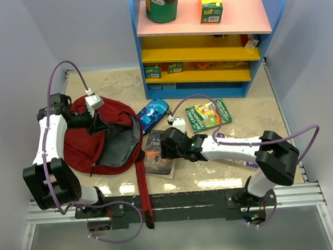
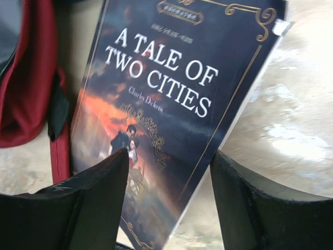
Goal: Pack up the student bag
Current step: Pick up the book from the center of the board.
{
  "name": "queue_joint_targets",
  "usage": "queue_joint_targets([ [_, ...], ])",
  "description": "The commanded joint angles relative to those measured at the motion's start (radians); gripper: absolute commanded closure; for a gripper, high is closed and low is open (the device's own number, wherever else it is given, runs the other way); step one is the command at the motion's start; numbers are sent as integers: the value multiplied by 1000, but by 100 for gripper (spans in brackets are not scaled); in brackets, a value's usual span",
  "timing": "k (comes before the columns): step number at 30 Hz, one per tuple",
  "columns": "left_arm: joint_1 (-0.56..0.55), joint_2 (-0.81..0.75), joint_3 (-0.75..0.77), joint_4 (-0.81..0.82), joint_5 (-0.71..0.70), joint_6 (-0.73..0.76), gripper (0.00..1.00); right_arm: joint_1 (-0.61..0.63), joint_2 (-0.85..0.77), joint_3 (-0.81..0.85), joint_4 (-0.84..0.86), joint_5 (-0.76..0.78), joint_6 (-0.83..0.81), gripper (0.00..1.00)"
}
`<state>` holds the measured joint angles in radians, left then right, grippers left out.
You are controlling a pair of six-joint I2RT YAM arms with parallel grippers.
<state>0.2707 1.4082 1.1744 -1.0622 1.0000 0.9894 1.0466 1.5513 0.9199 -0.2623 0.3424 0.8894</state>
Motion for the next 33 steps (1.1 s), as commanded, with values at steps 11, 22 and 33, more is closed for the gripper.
queue_joint_targets([
  [11, -134, -46, -111, 96, 35, 15, 100, 67, -33, 34, 185, 76, 98, 46],
  [22, -139, -41, -88, 12, 32, 98, 100, 67, 112, 42, 204, 101, 137, 100],
  [33, -136, -46, -61, -12, 26, 106, 100, 69, -185, 3, 184, 210, 87, 100],
])
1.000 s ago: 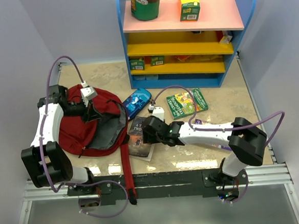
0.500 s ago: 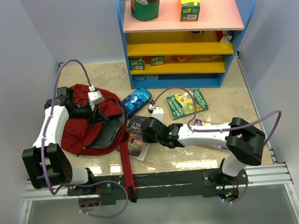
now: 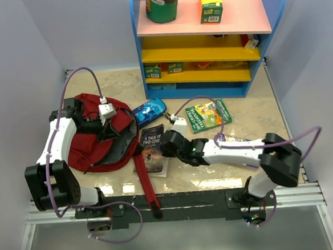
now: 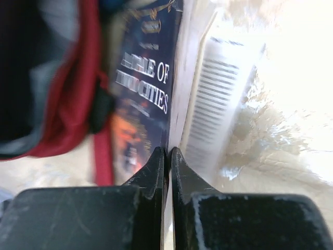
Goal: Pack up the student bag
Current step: Pick up the book from the center of the board.
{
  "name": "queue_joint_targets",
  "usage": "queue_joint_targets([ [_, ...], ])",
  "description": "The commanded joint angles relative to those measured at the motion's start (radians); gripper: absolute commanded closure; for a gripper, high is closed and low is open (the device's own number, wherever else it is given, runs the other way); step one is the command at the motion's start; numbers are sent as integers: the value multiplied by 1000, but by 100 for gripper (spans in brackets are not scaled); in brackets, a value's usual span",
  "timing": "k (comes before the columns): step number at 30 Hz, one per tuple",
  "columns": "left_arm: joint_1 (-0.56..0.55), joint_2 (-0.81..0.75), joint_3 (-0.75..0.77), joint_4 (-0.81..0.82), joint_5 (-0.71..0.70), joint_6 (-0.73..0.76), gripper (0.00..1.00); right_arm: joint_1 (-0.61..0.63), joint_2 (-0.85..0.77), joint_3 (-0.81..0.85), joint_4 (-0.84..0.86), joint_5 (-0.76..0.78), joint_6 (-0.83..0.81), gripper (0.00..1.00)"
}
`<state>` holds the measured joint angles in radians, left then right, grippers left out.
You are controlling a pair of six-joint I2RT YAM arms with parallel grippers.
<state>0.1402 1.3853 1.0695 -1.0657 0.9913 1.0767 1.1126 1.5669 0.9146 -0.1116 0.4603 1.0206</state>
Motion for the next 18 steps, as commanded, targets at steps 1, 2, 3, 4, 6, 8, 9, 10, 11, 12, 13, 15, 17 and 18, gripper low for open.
queue_joint_targets([
  [1, -5, -26, 47, 2, 36, 6, 100, 4, -224, 23, 35, 94, -59, 100],
  [2, -4, -28, 58, 13, 37, -26, 100, 3, -241, 38, 26, 89, -76, 100],
  [3, -1, -31, 61, 39, 40, -43, 100, 4, -260, 55, 15, 83, -103, 100],
  [4, 7, -37, 66, 52, 46, -56, 100, 4, -265, 94, 4, 68, -117, 100],
  [6, 15, -45, 72, 116, 44, -136, 100, 3, -275, 134, -2, 51, -160, 100],
  [8, 25, -66, 63, 176, 30, -228, 100, 3, -278, 190, 6, 29, -181, 100],
  [9, 29, -75, 58, 225, 24, -253, 100, 3, -275, 210, 9, 20, -195, 100],
  [10, 35, -97, 55, 248, 17, -274, 100, 4, -271, 249, 12, 11, -204, 100],
  [11, 38, -109, 44, 274, 9, -332, 100, 3, -265, 272, 18, -8, -217, 100],
  [12, 41, -121, 38, 341, -2, -366, 100, 3, -255, 297, 15, -17, -221, 100],
  [13, 48, -144, 32, 367, -17, -395, 100, 4, -237, 338, 18, -31, -228, 100],
  [15, 67, -173, 17, 433, -20, -460, 100, 4, -209, 407, 23, -63, -241, 100],
  [17, 73, -187, 1, 472, -19, -503, 100, 6, -159, 458, 17, -80, -264, 100],
  [18, 75, -195, -5, 478, -19, -511, 100, 9, -145, 513, 10, -84, -272, 100],
])
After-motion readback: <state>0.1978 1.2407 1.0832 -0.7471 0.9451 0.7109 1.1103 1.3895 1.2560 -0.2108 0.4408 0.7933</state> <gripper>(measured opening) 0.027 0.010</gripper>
